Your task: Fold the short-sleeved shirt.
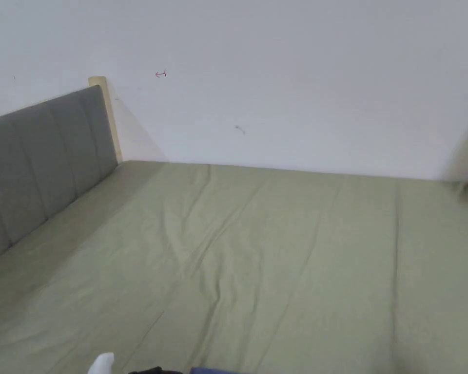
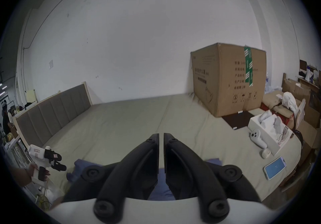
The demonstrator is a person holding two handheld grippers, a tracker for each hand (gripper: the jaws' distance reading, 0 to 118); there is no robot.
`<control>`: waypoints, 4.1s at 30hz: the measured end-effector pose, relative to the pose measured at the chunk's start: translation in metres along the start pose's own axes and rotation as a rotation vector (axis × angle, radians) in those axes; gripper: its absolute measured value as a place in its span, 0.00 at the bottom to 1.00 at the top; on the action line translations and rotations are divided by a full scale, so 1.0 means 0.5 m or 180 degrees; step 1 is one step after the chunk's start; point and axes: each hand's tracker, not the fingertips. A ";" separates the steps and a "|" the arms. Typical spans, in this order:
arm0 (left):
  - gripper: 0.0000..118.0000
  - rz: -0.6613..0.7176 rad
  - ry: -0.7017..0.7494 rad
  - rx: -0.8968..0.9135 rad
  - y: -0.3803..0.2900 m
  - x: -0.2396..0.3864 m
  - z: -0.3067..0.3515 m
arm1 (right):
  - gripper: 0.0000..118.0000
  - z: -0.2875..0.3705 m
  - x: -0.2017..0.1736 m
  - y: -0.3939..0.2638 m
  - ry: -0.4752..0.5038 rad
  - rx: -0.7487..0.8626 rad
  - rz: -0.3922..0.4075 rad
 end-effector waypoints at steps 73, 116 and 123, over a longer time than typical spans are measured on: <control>0.02 -0.1437 0.0919 -0.0723 -0.206 0.390 -0.342 | 0.05 0.037 0.111 -0.014 0.0362 -0.0504 -0.0434; 1.00 0.0719 -0.1526 -0.0940 -0.090 0.006 -0.315 | 0.05 -0.021 -0.005 -0.015 0.0397 -0.1068 -0.0094; 0.10 0.0342 -0.1184 -0.0961 -0.079 0.006 -0.357 | 0.05 -0.040 -0.051 -0.018 0.0547 -0.1149 0.0012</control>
